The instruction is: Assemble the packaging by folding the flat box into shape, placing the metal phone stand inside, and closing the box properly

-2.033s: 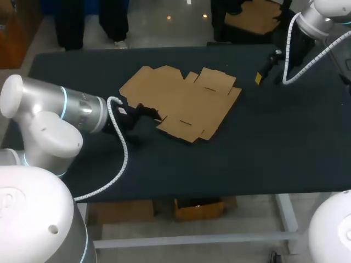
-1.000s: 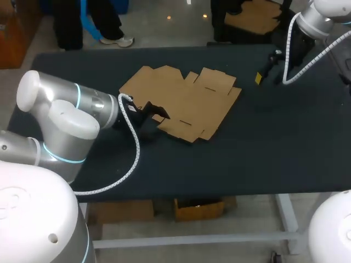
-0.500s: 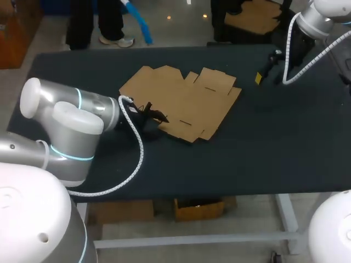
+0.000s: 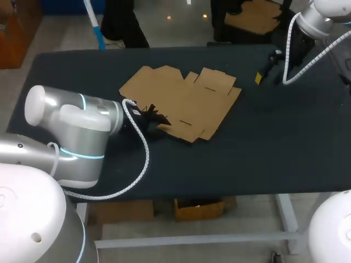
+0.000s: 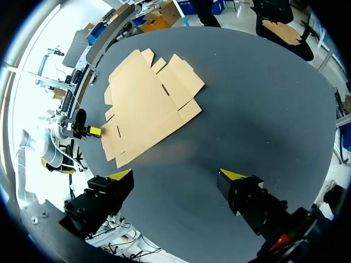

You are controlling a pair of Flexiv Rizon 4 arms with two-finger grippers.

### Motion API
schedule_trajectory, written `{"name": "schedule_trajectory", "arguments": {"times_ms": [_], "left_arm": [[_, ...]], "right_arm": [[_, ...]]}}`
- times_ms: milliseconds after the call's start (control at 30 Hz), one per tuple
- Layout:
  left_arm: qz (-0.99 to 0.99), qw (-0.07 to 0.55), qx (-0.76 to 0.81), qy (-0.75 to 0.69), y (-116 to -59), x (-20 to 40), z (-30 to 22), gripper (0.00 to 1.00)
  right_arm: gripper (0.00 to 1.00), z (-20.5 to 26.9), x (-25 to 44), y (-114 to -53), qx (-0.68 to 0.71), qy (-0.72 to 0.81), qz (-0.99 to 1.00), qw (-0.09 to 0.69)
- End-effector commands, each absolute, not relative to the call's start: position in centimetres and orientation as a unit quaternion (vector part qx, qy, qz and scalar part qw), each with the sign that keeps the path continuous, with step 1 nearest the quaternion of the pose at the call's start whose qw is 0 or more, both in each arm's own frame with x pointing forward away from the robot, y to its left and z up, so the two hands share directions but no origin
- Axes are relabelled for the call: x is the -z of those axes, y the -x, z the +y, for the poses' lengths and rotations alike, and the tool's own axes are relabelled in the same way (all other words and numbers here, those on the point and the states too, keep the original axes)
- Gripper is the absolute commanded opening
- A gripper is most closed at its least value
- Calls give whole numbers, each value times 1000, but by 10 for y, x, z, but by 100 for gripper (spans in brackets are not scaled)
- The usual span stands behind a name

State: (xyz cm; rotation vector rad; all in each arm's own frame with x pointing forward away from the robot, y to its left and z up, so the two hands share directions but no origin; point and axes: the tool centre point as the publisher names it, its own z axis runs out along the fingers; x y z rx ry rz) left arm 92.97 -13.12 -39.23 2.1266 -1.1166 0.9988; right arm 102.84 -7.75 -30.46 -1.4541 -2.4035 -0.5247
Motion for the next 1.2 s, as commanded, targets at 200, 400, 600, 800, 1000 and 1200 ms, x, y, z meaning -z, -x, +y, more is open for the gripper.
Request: {"name": "schedule_trajectory", "arguments": {"times_ms": [200, 400, 600, 800, 1000, 1200], "left_arm": [[-398, 265, -381, -792, -939, 398, -136, 41], [-392, 267, -377, -795, -944, 403, -138, 39], [-390, 268, -372, -799, -947, 405, -138, 1], [-395, 272, -365, -798, -944, 404, -134, 0], [-413, 282, -352, -791, -942, 400, -130, 0], [-431, 292, -342, -782, -939, 396, -126, 0]], "right_arm": [[100, -78, 304, -1028, 182, 504, -833, 141], [100, -78, 304, -1028, 182, 504, -833, 141], [100, -78, 304, -1028, 182, 504, -833, 141], [100, -78, 304, -1028, 182, 504, -833, 141], [100, -78, 304, -1028, 182, 504, -833, 141], [100, -78, 304, -1028, 182, 504, -833, 141]]}}
